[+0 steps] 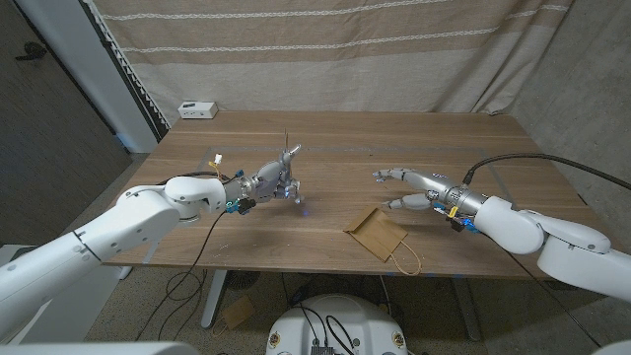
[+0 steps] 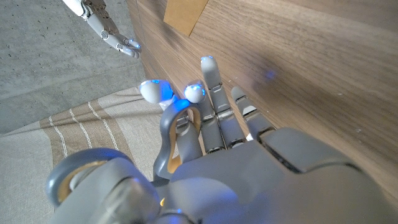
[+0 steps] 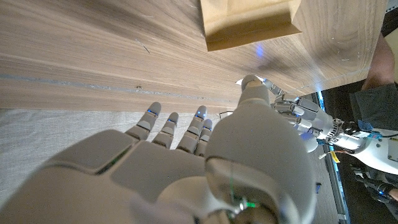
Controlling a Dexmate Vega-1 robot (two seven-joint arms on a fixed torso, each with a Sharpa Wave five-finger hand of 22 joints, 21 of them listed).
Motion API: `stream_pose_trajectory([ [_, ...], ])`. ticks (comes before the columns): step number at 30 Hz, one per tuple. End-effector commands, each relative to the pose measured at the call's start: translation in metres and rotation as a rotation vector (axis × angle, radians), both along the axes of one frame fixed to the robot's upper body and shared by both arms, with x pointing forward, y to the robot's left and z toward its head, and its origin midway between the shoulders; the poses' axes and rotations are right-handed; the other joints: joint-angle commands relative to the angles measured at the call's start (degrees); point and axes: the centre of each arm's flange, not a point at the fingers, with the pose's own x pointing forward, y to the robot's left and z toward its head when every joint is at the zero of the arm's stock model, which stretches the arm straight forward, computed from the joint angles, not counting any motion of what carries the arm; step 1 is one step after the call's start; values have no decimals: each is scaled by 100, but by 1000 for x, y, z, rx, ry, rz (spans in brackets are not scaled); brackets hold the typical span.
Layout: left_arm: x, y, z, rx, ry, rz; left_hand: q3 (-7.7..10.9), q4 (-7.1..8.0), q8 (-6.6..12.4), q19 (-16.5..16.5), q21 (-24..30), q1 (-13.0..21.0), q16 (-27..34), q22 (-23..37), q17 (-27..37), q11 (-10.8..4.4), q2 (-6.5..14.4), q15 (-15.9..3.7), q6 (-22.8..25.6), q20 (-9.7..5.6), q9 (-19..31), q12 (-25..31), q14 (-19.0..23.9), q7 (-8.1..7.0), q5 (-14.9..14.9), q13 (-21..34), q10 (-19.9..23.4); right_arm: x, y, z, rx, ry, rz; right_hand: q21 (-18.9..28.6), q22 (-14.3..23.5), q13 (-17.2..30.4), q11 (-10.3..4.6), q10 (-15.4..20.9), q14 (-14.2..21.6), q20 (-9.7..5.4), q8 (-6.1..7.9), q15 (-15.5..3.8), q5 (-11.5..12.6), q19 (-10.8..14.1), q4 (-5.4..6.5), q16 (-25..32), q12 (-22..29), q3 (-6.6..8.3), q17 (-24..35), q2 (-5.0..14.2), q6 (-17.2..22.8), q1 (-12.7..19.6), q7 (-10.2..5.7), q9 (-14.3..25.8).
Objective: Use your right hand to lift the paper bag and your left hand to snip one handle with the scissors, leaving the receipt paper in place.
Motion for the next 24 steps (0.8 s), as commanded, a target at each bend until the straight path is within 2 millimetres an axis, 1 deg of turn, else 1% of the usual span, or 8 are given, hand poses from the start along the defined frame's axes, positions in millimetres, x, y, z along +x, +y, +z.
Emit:
stream_pose_trajectory([
  [1, 0, 1, 0, -3, -7, -2, -208, -56, 707, 41, -43, -67, 55, 19, 7, -23, -11, -275, 440, 6, -7, 15, -42, 468, 32, 28, 85, 2, 5, -5, -69, -75, -12, -39, 12, 5, 11, 48, 27, -20, 4, -612, 44, 13, -22, 9, -5, 5, 16, -10, -13, 74, -20, 0],
  [2, 0, 1, 0, -3, -5, -6, -208, -55, 746, 46, -44, -68, 51, 20, -17, -29, -10, -278, 481, 6, 30, 32, -38, 468, 33, 58, 79, 3, 5, -5, -75, -77, -15, -40, 12, 5, 11, 48, 25, -18, 4, -612, 45, 14, -23, 8, -6, 6, 15, -8, -13, 76, -18, -1],
  [7, 1, 3, 0, -5, -5, -4, -207, -55, 709, 53, -59, -67, 97, 20, -5, -15, -12, -267, 437, 3, -10, 0, -56, 468, 37, 3, 94, 4, 6, -7, -88, -88, -28, -46, 12, 2, 11, 52, 21, -24, 3, -638, 51, 19, -23, 8, -10, 12, 13, 2, -20, 91, -18, -7],
  [10, 2, 4, 0, -6, -6, -7, -207, -54, 747, 58, -61, -67, 103, 22, -18, -23, -11, -271, 467, 2, 29, 1, -54, 468, 38, 0, 103, 5, 6, -8, -106, -102, -36, -50, 12, 0, 11, 52, 20, -34, 3, -660, 54, 21, -24, 8, -14, 15, 11, 7, -23, 100, -20, -10],
  [12, 2, 4, 0, -4, -4, -9, -207, -53, 693, 59, -65, -69, 114, 22, -16, -26, -8, -276, 405, 0, -22, 3, -60, 468, 41, 4, 104, 6, 6, -9, -110, -93, -40, -50, 12, -1, 11, 53, 22, -42, 5, -667, 56, 29, -24, 9, -16, 17, 10, 10, -21, 105, -21, -13],
  [14, 3, 4, 0, -5, -2, -11, -206, -52, 740, 64, -67, -70, 110, 22, -44, -24, -7, -274, 464, 3, 20, 14, -44, 467, 43, 24, 98, 6, 8, -10, -128, -95, -42, -49, 12, -3, 11, 54, 8, -16, 6, -639, 59, 48, -25, 3, -20, 20, 7, 14, -21, 116, -20, -17],
  [21, 4, 6, 0, -5, 0, -11, -205, -50, 693, 71, -85, -69, 143, 17, -62, -36, -4, -275, 439, -4, -45, 12, -51, 468, 52, 20, 107, 7, 10, -14, -157, -90, -45, -66, 13, -8, 11, 26, -57, 15, -1, -646, 67, 46, -26, -22, -42, 28, 0, 26, -50, 144, -41, -29],
  [24, 5, 8, 0, -7, 1, -9, -204, -49, 718, 92, -90, -69, 154, 10, -80, -30, -2, -261, 465, -51, -24, 23, -58, 468, 58, 45, 92, 7, 11, -16, -160, -90, -44, -76, 13, -10, 11, 20, -60, 7, 0, -651, 69, 30, -26, -23, -48, 31, -2, 30, -49, 151, -43, -31],
])
